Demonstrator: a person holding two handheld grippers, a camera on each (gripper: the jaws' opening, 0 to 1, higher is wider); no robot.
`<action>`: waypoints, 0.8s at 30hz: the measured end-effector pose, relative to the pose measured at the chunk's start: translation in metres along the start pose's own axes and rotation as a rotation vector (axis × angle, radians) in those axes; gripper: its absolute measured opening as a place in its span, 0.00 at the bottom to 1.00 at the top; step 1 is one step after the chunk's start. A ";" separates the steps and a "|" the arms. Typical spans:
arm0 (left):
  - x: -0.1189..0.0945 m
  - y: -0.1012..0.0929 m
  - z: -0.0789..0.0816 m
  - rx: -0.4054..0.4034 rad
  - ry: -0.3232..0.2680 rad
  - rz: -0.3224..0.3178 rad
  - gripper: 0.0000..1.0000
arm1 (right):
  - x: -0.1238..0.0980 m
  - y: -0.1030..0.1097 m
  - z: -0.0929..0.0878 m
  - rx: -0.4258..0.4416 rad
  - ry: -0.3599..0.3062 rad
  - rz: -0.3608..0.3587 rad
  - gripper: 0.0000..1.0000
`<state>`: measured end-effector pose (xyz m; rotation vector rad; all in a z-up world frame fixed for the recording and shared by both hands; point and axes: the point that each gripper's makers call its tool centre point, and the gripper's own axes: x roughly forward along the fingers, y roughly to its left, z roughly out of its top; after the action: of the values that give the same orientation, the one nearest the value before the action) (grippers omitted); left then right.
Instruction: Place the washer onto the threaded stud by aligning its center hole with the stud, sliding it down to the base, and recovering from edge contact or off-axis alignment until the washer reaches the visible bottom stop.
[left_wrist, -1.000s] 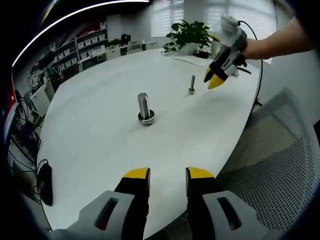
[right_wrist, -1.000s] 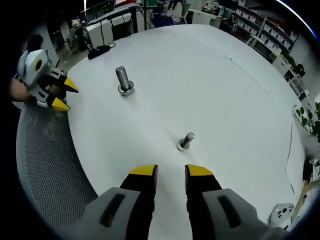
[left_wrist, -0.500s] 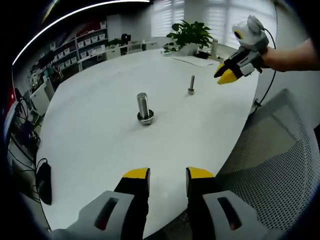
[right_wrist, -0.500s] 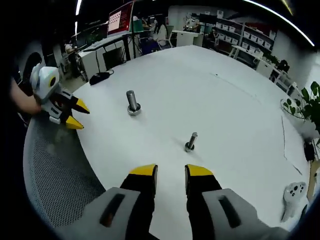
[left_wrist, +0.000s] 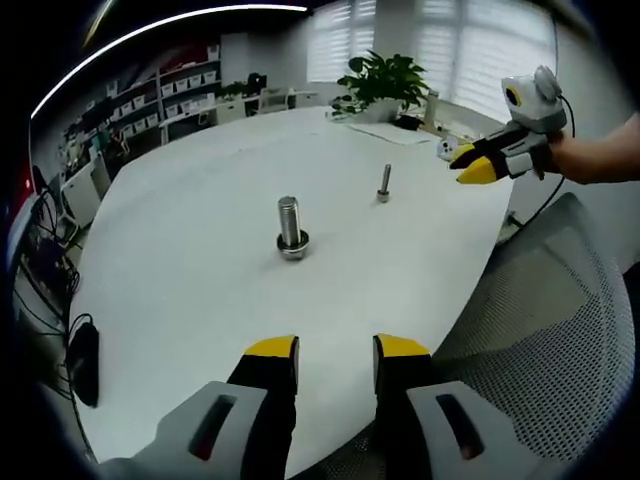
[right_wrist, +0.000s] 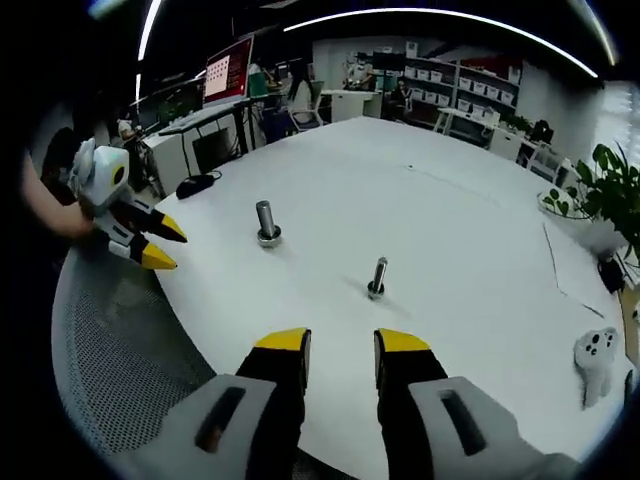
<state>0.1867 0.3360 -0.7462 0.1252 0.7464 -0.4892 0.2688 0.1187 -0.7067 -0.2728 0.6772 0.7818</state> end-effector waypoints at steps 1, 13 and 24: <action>0.000 0.000 0.000 -0.002 -0.001 -0.002 0.28 | -0.002 0.000 0.001 0.013 -0.020 -0.006 0.30; -0.003 0.002 0.007 -0.022 -0.045 0.000 0.28 | -0.007 -0.001 -0.005 0.059 -0.072 -0.024 0.34; -0.004 0.003 0.011 -0.032 -0.064 -0.002 0.28 | -0.003 -0.006 -0.004 0.134 -0.137 -0.063 0.39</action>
<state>0.1921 0.3367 -0.7358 0.0788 0.6917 -0.4804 0.2698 0.1112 -0.7083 -0.1172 0.5863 0.6856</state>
